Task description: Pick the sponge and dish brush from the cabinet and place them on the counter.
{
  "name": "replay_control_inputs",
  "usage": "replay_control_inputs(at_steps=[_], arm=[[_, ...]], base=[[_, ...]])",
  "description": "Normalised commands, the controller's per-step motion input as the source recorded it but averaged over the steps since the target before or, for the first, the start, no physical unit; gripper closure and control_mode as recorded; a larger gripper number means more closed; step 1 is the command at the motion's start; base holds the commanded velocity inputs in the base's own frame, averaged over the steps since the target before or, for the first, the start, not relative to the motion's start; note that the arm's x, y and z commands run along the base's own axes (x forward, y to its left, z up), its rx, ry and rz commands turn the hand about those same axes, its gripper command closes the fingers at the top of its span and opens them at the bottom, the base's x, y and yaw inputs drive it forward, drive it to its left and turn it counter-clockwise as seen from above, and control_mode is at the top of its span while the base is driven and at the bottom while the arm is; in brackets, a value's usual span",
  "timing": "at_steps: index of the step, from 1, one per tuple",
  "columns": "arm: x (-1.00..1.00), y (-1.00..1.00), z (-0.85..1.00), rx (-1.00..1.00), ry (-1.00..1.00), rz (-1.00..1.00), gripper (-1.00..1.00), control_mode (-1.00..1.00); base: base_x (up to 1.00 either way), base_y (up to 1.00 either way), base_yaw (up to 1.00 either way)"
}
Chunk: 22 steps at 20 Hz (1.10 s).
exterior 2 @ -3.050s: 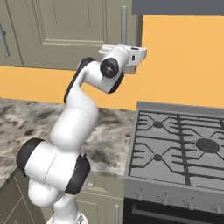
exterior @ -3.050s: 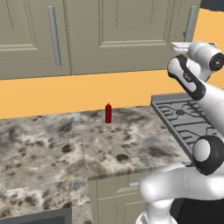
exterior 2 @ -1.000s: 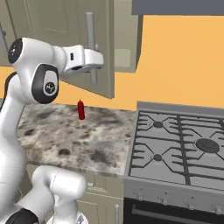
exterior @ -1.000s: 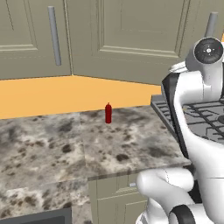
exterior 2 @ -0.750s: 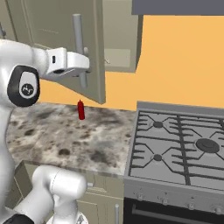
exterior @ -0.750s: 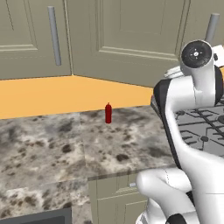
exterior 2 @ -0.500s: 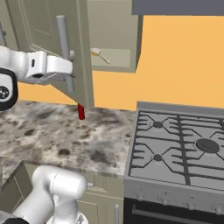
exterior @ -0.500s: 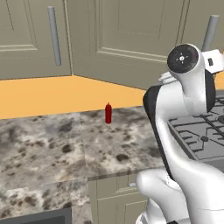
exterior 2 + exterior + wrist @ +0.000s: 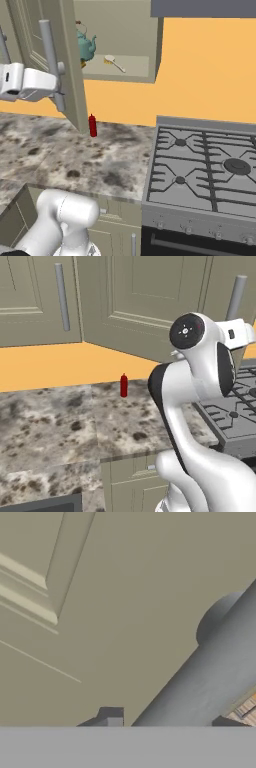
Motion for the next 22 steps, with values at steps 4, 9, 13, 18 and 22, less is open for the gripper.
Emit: replay_control_inputs(at_steps=[4,9,13,18,22], arm=[[-0.01,0.08,0.0,-0.05,-0.01,-0.03,-1.0,-1.0],[-0.11,0.03,0.0,-0.02,-0.04,-0.02,-1.0,-1.0],[-0.11,0.06,0.0,-0.01,-0.05,-0.03,-1.0,-1.0],[-0.25,0.02,0.11,0.0,-0.1,-0.03,-1.0,-1.0],[-0.49,0.0,0.24,0.0,-0.13,0.0,-1.0,-1.0]], base=[[0.0,0.0,0.0],[0.0,0.0,0.0],[0.0,0.0,0.0],[0.0,0.0,0.0],[0.0,0.0,0.0]])
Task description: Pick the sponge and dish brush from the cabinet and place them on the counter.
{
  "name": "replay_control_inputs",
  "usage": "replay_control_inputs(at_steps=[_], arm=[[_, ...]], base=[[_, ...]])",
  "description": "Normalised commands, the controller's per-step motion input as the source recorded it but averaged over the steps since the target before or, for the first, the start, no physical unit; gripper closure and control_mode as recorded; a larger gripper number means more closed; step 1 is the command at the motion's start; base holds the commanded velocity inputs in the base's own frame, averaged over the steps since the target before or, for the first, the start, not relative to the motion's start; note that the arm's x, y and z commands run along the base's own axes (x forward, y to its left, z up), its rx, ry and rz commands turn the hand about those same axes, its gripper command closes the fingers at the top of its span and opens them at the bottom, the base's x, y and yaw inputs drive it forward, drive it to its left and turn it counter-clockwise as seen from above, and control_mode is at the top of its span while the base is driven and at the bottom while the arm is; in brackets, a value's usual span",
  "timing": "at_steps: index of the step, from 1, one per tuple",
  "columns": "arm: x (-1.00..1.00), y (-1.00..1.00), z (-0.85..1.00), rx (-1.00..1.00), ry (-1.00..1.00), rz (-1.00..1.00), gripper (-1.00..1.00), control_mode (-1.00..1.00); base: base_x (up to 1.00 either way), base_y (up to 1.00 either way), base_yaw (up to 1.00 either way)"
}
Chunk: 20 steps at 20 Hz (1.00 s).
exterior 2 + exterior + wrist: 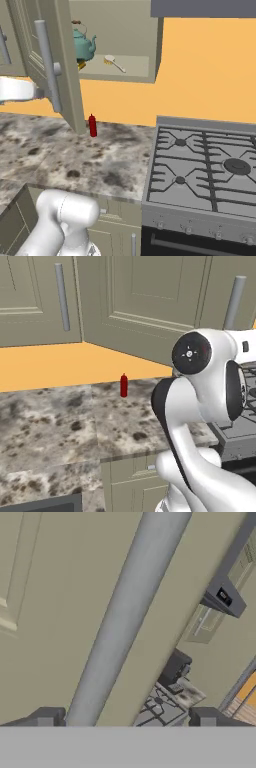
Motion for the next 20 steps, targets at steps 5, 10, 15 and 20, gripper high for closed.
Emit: replay_control_inputs(at_steps=[5,10,15,20], arm=[[-0.48,-0.17,0.15,0.06,-0.09,0.0,-1.0,-1.0],[-0.16,-0.57,0.11,0.26,0.0,0.0,-1.0,-1.0],[-0.22,-0.52,0.28,0.28,0.0,0.0,-1.0,-1.0],[-0.33,-0.47,0.36,0.27,-0.03,0.0,-1.0,-1.0]], base=[[0.0,0.0,0.0],[0.0,0.0,0.0],[0.0,0.0,0.0],[0.0,0.0,0.0]])
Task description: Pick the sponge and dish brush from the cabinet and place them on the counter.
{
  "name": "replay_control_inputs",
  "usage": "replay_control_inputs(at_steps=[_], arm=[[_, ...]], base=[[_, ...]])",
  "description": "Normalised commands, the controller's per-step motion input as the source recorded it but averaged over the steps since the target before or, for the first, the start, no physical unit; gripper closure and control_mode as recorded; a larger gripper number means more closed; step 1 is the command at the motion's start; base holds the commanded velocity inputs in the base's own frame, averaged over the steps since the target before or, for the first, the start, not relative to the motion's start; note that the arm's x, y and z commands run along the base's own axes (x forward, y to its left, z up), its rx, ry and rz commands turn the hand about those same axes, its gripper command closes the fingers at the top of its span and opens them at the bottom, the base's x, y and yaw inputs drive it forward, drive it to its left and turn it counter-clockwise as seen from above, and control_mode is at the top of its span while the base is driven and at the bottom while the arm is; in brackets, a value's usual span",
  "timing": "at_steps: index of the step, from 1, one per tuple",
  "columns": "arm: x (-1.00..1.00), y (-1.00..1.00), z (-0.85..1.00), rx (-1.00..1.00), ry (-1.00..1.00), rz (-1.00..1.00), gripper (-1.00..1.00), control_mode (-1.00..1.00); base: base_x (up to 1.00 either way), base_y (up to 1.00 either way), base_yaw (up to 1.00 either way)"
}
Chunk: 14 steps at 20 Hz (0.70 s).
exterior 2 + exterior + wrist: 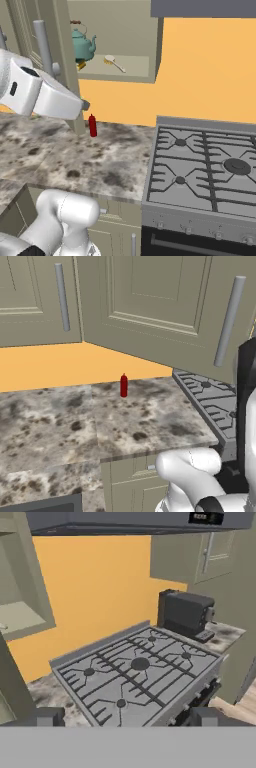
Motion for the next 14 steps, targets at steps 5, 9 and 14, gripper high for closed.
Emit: replay_control_inputs(at_steps=[5,9,14], arm=[[-0.27,-0.47,0.26,0.28,-0.04,0.01,-1.0,-1.0],[-0.28,-0.29,0.04,0.23,-0.08,0.01,-1.0,-1.0],[-0.03,-0.01,-0.21,0.07,-0.05,0.05,-1.0,-1.0]], base=[[0.0,0.0,0.0],[0.0,0.0,0.0],[0.0,0.0,0.0]])
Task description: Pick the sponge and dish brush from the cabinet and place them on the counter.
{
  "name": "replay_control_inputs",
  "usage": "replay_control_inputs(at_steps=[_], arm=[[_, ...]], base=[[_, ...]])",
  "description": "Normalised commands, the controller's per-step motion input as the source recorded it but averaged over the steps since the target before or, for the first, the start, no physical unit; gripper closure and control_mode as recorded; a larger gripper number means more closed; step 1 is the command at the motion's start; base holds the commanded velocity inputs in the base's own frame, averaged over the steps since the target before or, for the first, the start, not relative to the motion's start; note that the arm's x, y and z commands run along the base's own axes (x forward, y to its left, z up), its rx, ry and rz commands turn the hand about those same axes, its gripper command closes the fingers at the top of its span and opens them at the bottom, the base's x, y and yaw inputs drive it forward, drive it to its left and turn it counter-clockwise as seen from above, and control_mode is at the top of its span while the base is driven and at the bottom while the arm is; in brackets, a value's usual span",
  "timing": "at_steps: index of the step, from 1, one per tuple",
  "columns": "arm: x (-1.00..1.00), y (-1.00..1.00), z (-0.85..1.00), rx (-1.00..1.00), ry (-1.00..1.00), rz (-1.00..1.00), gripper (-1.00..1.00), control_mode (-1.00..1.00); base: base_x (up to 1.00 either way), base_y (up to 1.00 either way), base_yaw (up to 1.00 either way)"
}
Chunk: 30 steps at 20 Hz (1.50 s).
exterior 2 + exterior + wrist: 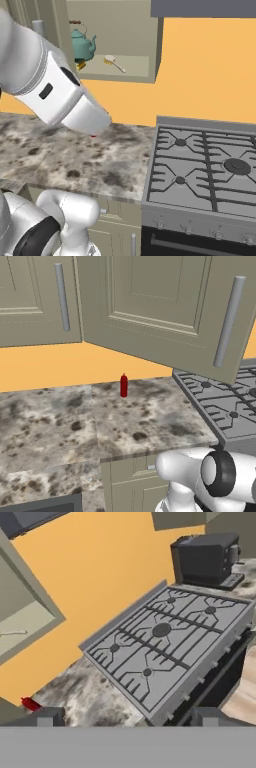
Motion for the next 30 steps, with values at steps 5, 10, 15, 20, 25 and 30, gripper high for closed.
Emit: replay_control_inputs(at_steps=[5,10,15,20,25,30], arm=[[-0.02,-0.04,-0.2,0.12,-0.1,0.06,-1.0,-1.0],[-0.08,-0.15,-0.14,0.16,-0.14,0.08,-1.0,-1.0],[0.0,-0.15,-0.11,0.16,-0.1,0.09,-1.0,-1.0],[0.04,-0.05,-0.11,0.1,-0.01,0.11,-1.0,-1.0],[0.24,0.0,-0.17,0.0,0.0,0.12,-1.0,-1.0],[0.25,0.0,-0.21,0.08,-0.02,0.14,-1.0,-1.0]], base=[[0.0,0.0,0.0],[0.0,0.0,0.0],[0.0,0.0,0.0],[0.0,0.0,0.0],[0.0,0.0,0.0],[0.0,0.0,0.0]])
